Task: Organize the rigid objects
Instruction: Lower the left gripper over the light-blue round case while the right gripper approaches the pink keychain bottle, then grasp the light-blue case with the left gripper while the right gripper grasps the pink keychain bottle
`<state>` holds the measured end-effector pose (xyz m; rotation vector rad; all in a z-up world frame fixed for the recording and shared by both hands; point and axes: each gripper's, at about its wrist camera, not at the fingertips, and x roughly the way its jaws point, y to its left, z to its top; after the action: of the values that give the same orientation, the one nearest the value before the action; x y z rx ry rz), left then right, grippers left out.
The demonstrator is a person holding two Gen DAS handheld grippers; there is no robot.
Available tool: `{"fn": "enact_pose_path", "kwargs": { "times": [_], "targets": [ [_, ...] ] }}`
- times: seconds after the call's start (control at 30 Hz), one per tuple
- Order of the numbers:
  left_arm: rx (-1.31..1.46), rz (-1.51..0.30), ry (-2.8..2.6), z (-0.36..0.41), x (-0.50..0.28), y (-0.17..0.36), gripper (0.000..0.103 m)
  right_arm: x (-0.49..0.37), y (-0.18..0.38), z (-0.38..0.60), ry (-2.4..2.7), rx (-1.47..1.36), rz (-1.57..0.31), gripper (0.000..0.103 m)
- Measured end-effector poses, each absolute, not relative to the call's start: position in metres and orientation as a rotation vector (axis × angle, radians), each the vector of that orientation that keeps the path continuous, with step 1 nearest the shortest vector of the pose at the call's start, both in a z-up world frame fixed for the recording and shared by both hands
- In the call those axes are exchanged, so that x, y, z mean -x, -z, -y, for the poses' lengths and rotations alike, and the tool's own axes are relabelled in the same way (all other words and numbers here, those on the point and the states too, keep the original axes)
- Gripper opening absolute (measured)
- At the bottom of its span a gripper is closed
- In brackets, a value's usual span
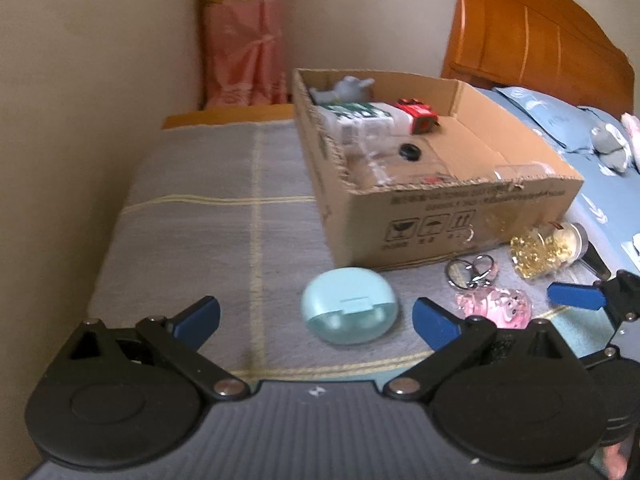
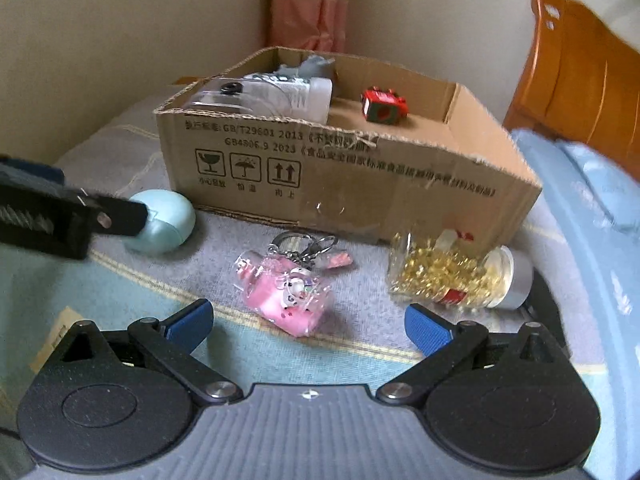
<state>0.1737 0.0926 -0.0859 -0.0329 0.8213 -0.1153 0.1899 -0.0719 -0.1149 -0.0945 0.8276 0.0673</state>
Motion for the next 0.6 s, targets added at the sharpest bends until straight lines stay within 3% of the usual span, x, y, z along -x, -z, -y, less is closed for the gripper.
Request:
{"fn": "enact_pose_path", "kwargs": {
  "times": [0.23, 0.43, 0.6],
  "targets": [
    [0.003, -0.865, 0.105, -0.083, -0.193, 0.107, 0.098, -0.184, 0.12, 0.077, -0.024, 0.052, -0.845, 0.103],
    [-0.016, -0.85, 0.166, -0.075, -0.189, 0.105, 0.063, -0.179, 0.119, 0.084, 0.026, 0.009, -0.848, 0.103],
    [-0.023, -0.841, 0.177, -0.081, -0.186, 0.105, 0.06, -0.18, 0.116, 0.077, 0.027, -0.024, -0.854, 0.103]
  ]
}}
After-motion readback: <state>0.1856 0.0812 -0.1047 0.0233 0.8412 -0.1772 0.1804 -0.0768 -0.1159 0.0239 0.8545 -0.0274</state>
